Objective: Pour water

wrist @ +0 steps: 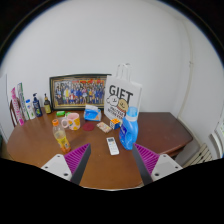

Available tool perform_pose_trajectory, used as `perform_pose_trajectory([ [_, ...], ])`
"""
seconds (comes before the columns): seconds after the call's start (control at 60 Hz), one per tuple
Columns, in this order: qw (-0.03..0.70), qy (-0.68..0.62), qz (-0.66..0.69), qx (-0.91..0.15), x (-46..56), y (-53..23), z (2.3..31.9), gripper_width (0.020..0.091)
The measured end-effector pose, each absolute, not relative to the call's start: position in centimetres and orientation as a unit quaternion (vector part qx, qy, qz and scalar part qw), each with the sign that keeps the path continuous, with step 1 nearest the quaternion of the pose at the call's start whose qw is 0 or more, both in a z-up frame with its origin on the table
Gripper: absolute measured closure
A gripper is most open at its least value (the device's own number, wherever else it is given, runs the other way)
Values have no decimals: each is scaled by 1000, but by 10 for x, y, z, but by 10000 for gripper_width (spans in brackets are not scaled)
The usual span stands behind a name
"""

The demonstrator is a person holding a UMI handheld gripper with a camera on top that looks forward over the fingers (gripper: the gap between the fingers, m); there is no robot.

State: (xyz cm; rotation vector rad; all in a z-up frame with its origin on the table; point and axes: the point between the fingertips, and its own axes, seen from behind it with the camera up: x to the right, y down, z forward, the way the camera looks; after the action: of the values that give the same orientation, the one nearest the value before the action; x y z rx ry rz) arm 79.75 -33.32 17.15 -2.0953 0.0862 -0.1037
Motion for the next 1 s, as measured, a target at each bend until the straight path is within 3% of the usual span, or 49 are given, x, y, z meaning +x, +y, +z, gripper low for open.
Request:
perform_pose_trajectory([
  [0.25, 488, 11, -22, -872, 764, -331, 142, 246],
  [0.483, 484, -35, 25, -874, 666, -315, 102, 241],
  [0.833, 533, -32, 47, -844, 550, -188, 28, 249],
  [1.0, 539, -10, 42, -841, 538, -140, -8, 328],
])
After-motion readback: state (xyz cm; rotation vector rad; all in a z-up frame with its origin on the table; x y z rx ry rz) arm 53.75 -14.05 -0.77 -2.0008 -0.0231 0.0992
